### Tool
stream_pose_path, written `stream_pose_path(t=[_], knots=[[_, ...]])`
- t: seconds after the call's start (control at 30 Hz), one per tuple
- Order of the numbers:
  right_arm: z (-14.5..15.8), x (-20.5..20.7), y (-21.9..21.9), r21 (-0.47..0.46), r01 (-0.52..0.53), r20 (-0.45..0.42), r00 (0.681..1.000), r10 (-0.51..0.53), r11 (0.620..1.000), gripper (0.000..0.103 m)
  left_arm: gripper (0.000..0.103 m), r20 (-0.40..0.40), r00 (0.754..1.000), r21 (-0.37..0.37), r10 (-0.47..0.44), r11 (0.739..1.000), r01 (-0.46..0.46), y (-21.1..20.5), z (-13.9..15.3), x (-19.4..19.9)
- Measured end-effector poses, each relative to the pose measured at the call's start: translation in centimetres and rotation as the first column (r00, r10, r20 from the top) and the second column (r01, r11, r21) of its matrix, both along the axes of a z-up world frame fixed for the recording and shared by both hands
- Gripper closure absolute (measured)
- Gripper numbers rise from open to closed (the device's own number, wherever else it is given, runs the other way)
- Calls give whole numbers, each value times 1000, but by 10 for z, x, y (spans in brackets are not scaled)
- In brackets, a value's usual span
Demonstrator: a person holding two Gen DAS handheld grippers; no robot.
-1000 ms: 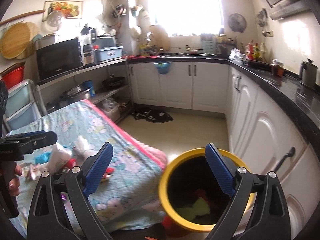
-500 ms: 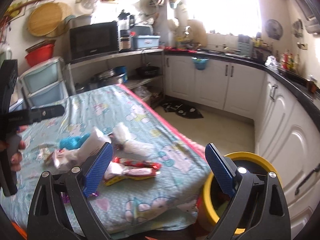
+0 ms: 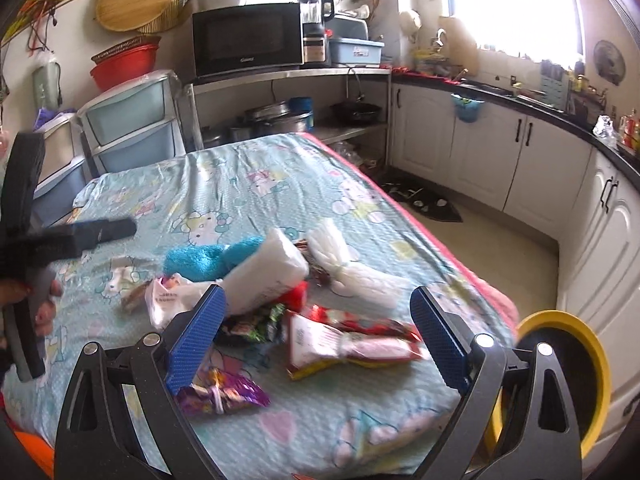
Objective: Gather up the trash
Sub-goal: 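Move both tools back over the trash on the bed, then grasp the white plastic bag with the right tool while the left tool grasps a snack wrapper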
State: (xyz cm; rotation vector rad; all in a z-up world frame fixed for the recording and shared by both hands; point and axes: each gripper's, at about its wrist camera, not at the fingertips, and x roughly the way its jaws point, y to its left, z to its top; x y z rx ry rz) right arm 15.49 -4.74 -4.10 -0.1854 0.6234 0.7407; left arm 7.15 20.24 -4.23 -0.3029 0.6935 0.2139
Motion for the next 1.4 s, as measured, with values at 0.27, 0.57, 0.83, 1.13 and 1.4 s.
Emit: stream_pose_path(t=[0.27, 0.57, 0.83, 1.13, 1.4], knots=[[-11, 21, 33, -2, -4, -84, 996, 4, 1000, 12, 11, -65, 997, -45, -41, 998, 38, 22, -35, -18], [-20, 49, 52, 21, 16, -205, 979, -11, 1000, 17, 26, -153, 975, 2, -161, 987, 163, 19, -61, -10], [-38, 66, 59, 61, 34, -383, 924, -8, 998, 44, 50, -215, 947, 56, -238, 965, 255, 4, -74, 8], [-31, 59, 52, 122, -3, -403, 914, 52, 993, 74, 83, -225, 947, 48, -231, 968, 248, 1, -71, 10], [-7, 44, 33, 148, -14, -329, 942, 63, 989, 76, 87, -176, 958, 74, -227, 967, 243, -17, -40, -1]])
